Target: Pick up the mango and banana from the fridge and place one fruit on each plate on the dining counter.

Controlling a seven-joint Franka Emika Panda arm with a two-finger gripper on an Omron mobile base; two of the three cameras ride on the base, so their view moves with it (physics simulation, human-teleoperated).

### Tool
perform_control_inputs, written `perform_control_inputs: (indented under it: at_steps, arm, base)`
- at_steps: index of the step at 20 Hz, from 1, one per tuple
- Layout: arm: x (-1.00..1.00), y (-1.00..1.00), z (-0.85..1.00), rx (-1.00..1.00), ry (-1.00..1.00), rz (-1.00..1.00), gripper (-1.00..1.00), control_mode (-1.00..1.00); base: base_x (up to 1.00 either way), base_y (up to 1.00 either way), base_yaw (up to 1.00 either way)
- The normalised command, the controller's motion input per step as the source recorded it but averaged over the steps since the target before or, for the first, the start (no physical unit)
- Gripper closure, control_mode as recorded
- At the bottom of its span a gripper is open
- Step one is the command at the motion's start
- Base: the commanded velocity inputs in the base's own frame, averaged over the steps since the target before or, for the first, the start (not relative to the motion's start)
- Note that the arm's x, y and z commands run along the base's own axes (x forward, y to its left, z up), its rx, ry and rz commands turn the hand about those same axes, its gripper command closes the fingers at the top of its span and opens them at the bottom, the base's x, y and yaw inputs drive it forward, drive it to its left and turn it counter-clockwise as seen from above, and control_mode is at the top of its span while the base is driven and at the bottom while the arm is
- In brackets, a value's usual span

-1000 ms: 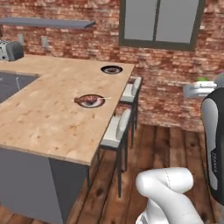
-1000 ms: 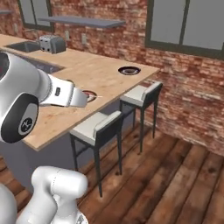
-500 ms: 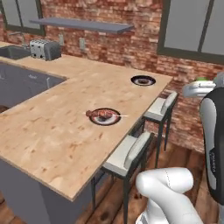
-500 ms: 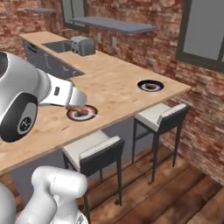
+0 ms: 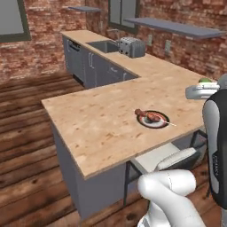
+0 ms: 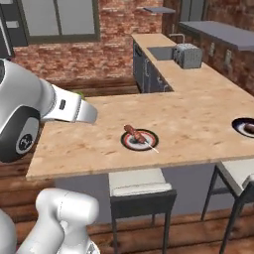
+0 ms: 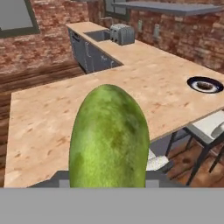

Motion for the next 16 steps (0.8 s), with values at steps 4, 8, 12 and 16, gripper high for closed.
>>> perform_control_inputs:
  at_steps: [4, 8, 12, 16]
  arm:
    - [0.00, 0.00, 0.00, 0.00, 0.00, 0.00, 1.00, 1.00]
    - [0.00, 0.00, 0.00, 0.00, 0.00, 0.00, 1.00, 1.00]
    - [0.00, 0.00, 0.00, 0.00, 0.00, 0.00, 1.00, 1.00]
    - [0.00, 0.00, 0.00, 0.00, 0.00, 0.00, 1.00, 1.00]
  base:
    - [0.25, -0.70, 0.64]
    - [-0.61, -0.81, 0.19]
    - [-0.23, -0.76, 0.17]
    - [0.81, -0.40, 0.39]
